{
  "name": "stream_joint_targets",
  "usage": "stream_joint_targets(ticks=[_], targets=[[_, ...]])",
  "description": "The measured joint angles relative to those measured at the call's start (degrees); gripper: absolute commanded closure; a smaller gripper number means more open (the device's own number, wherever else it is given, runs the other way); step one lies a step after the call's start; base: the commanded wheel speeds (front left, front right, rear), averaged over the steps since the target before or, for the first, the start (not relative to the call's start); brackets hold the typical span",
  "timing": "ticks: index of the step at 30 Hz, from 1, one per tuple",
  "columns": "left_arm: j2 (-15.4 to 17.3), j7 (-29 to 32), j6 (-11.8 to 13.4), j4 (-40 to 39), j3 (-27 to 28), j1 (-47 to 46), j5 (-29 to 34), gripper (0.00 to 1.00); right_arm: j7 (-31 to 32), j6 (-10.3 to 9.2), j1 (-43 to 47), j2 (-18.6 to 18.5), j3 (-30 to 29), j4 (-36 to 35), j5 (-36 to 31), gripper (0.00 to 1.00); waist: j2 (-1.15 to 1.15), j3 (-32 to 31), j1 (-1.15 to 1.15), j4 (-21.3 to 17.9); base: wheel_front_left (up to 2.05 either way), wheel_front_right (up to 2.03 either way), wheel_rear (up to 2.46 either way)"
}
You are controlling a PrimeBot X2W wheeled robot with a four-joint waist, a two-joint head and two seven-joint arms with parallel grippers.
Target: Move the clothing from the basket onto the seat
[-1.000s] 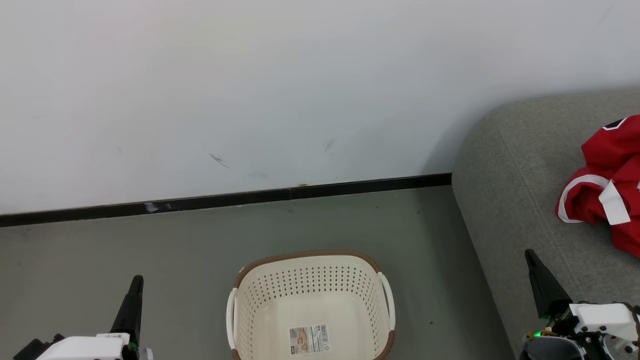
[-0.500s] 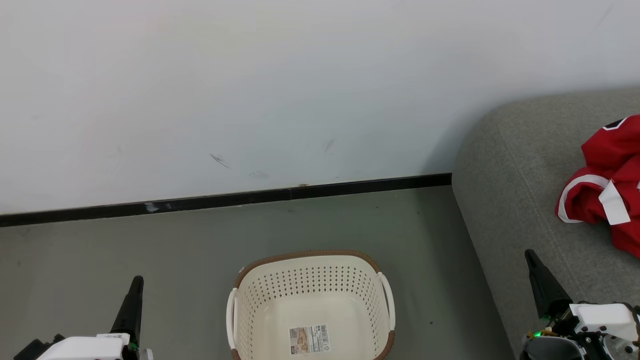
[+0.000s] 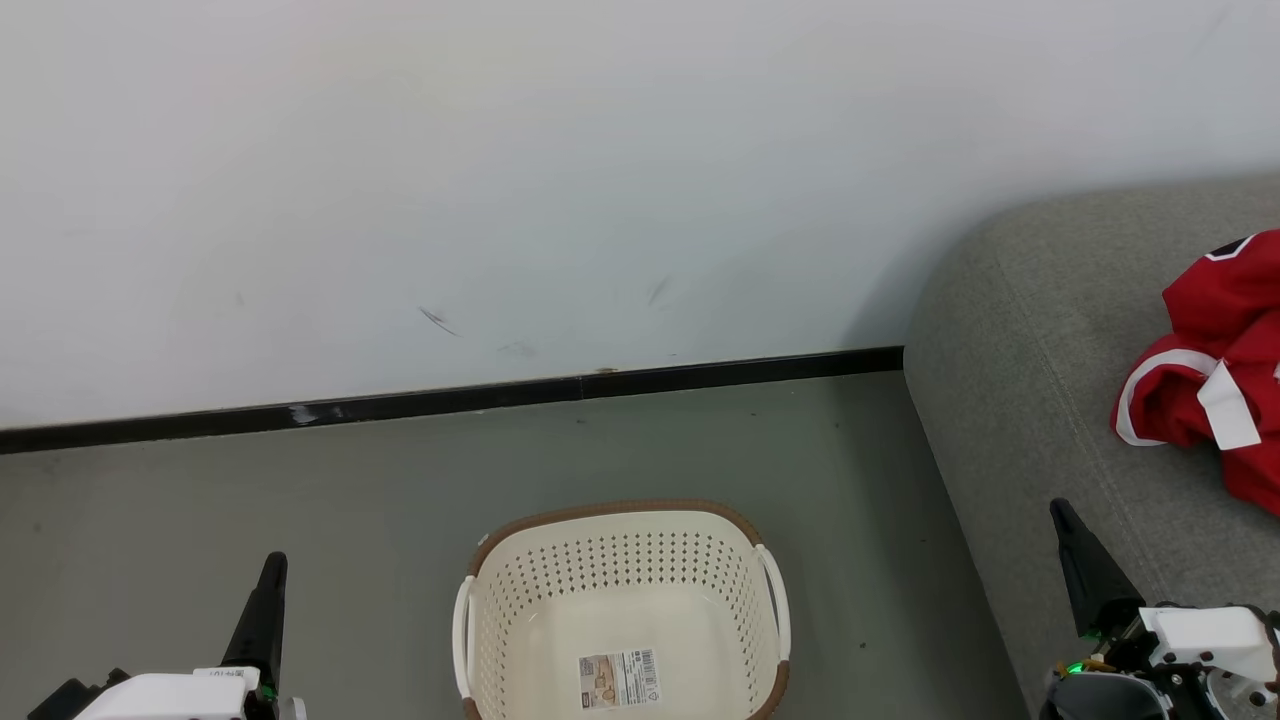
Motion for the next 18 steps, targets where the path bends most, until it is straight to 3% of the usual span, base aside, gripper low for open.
stream_joint_targets(ticks=[18], targets=[[0.00,0.01,-0.01,0.09,0.00,-0.01,0.00,1.00,0.00,0.00,-0.52,0.00,-0.03,0.02,0.00,1.00,0.00,0.00,0.00,0.00,0.00,0.00,0.00]])
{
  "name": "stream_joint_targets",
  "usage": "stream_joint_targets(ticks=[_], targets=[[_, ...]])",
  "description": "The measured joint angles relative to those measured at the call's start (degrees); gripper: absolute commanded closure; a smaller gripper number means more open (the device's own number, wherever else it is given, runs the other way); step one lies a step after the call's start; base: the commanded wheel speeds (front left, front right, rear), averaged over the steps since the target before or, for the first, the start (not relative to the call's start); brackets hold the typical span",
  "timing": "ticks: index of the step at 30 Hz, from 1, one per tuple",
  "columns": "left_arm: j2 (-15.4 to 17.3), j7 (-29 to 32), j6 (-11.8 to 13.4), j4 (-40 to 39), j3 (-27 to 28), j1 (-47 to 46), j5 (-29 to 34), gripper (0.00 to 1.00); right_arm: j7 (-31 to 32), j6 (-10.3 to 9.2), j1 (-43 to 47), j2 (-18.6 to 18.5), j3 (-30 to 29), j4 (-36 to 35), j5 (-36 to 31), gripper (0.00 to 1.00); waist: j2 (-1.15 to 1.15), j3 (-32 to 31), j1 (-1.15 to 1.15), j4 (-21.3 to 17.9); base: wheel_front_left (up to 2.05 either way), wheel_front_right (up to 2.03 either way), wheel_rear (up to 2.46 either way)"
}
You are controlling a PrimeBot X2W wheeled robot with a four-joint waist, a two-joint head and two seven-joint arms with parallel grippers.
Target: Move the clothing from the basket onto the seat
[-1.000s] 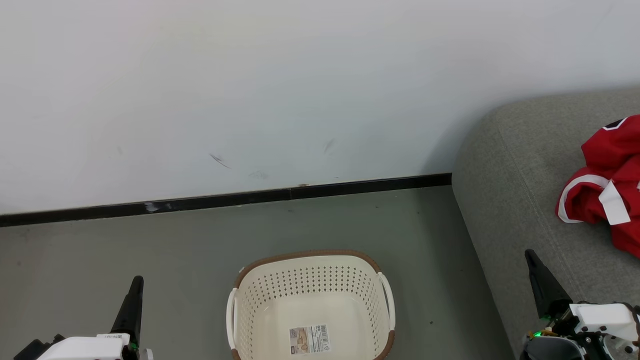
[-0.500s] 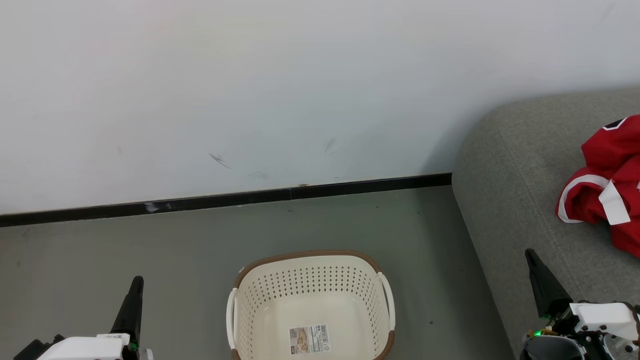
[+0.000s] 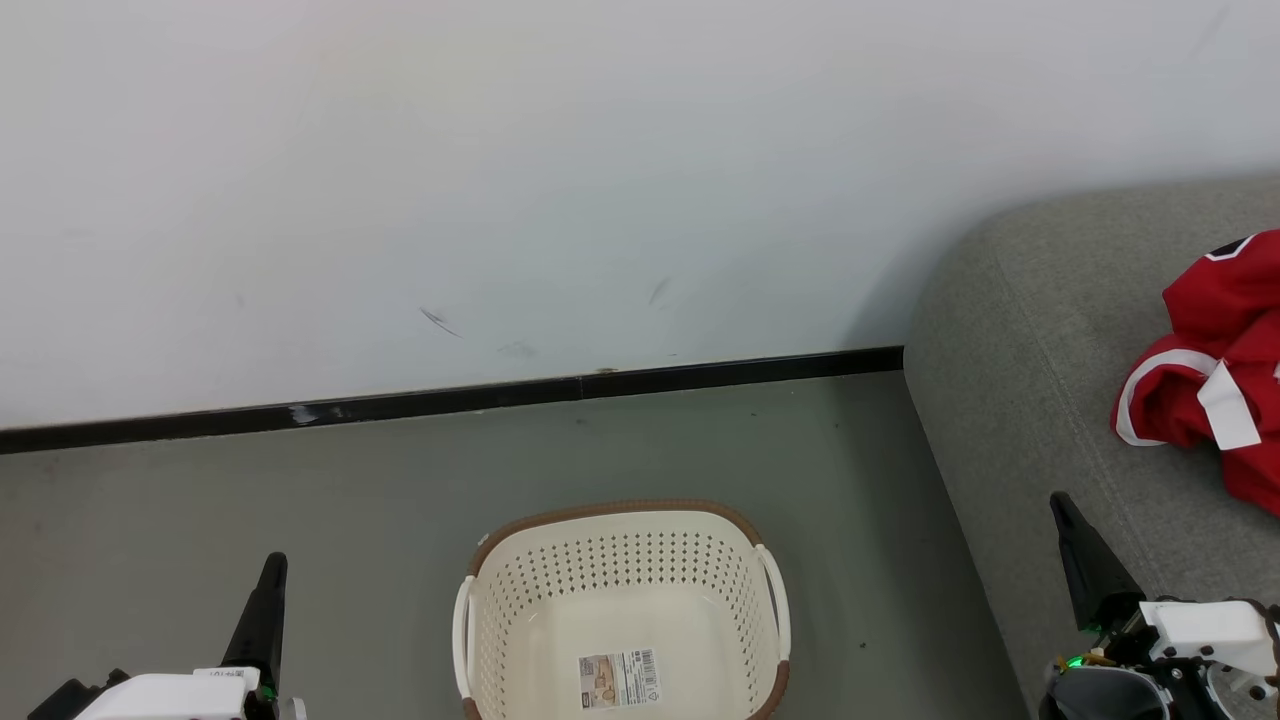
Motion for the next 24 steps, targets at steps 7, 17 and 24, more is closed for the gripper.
stream_joint_targets(ticks=[7,17,24], targets=[[0.00,0.00,0.00,0.02,0.01,-0.01,0.00,1.00,0.00,0.00,0.00,0.00,-0.01,0.01,0.00,1.00,0.00,0.00,0.00,0.00,0.00,0.00,0.00],[0.00,0.00,0.00,0.08,0.01,-0.01,0.00,1.00,0.00,0.00,0.00,0.00,-0.02,0.01,0.00,1.00,0.00,0.00,0.00,0.00,0.00,0.00,0.00],[0.00,0.00,-0.01,0.09,0.01,-0.01,0.00,1.00,0.00,0.00,0.00,0.00,-0.03,0.01,0.00,1.00,0.00,0.00,-0.01,0.00,0.00,0.00,0.00]])
